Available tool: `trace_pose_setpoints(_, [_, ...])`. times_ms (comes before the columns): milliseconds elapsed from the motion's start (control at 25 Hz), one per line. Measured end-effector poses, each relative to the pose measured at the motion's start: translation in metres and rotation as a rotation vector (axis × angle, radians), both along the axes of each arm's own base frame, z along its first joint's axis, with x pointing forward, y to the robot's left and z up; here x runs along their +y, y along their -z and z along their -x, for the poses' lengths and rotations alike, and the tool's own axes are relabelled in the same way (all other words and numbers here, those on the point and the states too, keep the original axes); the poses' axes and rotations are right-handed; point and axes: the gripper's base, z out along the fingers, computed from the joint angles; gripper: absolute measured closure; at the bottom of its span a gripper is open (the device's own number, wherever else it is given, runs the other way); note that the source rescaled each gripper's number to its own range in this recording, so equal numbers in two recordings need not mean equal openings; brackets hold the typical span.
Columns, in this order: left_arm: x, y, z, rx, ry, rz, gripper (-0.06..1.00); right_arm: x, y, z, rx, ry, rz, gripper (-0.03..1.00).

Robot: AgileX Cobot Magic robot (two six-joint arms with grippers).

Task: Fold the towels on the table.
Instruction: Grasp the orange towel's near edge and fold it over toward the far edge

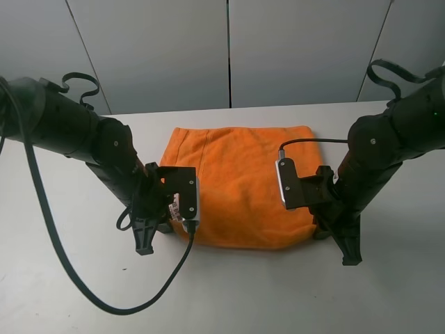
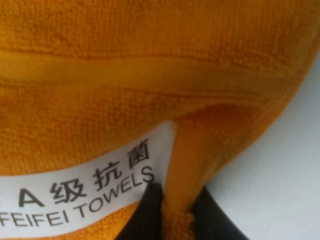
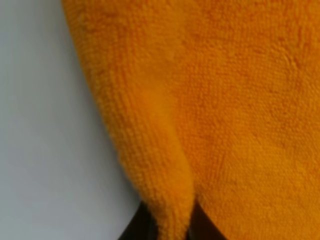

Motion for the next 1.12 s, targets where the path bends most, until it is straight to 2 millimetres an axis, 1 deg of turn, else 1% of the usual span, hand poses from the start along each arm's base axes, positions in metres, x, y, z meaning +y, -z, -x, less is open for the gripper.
trace_pose_setpoints(80, [0.0, -0.002, 0.0, 0.001, -0.009, 0.002, 0.94, 0.0, -0.003, 0.001, 0.0, -0.001, -0.001, 0.96])
trace_pose_setpoints(160, [0.0, -0.005, 0.001, 0.013, -0.031, 0.012, 0.94, -0.001, -0.011, 0.003, -0.003, -0.002, -0.005, 0.96])
trace_pose_setpoints(320, [0.003, -0.016, 0.012, 0.069, -0.054, 0.005, 0.94, -0.002, -0.039, 0.004, -0.091, -0.002, -0.05, 0.96])
trace_pose_setpoints(480, [0.004, -0.041, 0.014, 0.04, -0.109, 0.034, 0.94, -0.002, -0.064, 0.006, -0.174, -0.003, -0.092, 0.96])
trace_pose_setpoints(600, [0.006, -0.057, 0.017, 0.023, -0.144, 0.052, 0.94, -0.004, -0.078, 0.008, -0.222, -0.004, -0.116, 0.96])
trace_pose_setpoints(720, [0.009, -0.073, 0.021, 0.018, -0.144, 0.065, 0.94, -0.004, -0.087, 0.009, -0.251, -0.004, -0.131, 0.96])
trace_pose_setpoints(880, [0.013, -0.091, 0.028, 0.019, -0.131, 0.064, 0.94, -0.005, -0.09, 0.011, -0.244, -0.003, -0.129, 0.96])
trace_pose_setpoints(1000, [0.016, -0.1, 0.031, 0.007, -0.137, 0.068, 0.94, -0.005, -0.093, 0.011, -0.228, -0.005, -0.124, 0.96])
trace_pose_setpoints(1120, [0.019, -0.104, 0.031, -0.015, -0.147, 0.051, 0.94, -0.003, -0.1, 0.007, -0.235, 0.016, -0.133, 0.96])
